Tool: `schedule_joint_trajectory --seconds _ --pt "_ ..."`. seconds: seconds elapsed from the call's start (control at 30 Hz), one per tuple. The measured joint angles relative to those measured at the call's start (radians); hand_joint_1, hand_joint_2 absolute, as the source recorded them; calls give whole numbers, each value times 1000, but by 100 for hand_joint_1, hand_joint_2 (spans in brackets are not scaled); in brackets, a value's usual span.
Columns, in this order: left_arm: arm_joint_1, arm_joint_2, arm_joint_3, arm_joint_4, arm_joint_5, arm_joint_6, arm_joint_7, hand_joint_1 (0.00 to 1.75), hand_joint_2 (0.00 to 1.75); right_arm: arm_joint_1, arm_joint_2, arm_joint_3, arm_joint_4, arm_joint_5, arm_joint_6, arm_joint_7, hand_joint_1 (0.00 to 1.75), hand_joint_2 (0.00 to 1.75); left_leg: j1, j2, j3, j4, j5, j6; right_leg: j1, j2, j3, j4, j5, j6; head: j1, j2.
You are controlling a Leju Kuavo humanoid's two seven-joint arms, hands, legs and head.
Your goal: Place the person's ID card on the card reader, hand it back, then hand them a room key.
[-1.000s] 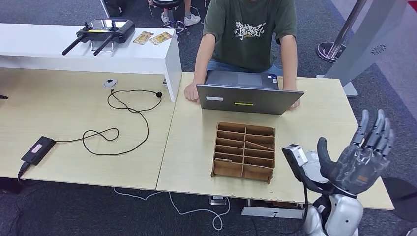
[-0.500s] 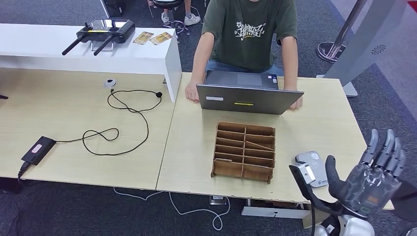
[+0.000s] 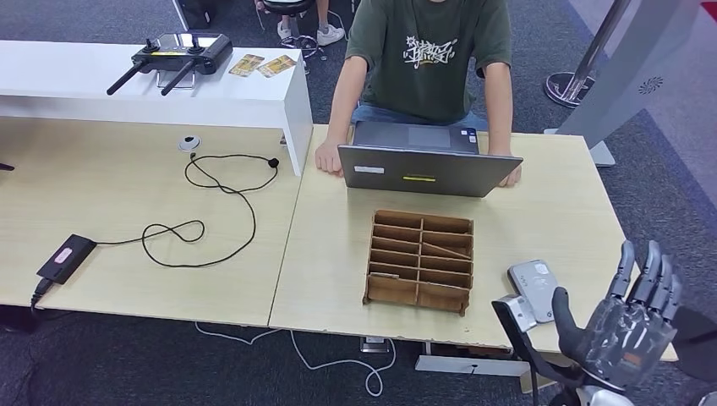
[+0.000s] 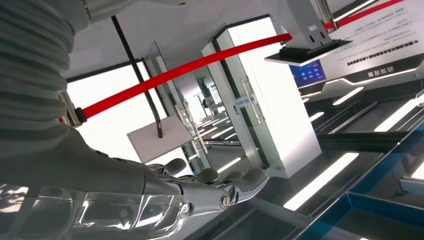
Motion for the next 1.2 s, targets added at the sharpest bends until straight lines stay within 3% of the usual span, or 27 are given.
schedule_joint_trajectory --seconds 0.43,0.73,0.93,1.2 --pt "3 7 7 0 8 2 -5 0 0 52 0 2 -15 0 36 -8 0 175 0 0 0 0 0 0 0 0 0 0 0 0 0 0" --pt "4 7 20 0 11 5 -9 0 0 73 15 6 -19 0 23 -64 0 175 0 0 0 0 0 0 0 0 0 0 0 0 0 0" --pt "7 9 29 0 12 8 -12 0 0 74 -3 49 -19 0 63 9 0 175 0 0 0 0 0 0 0 0 0 0 0 0 0 0" --pt "9 12 36 0 16 9 -17 0 0 72 -80 136 -21 0 100 113 0 175 0 0 0 0 0 0 0 0 0 0 0 0 0 0"
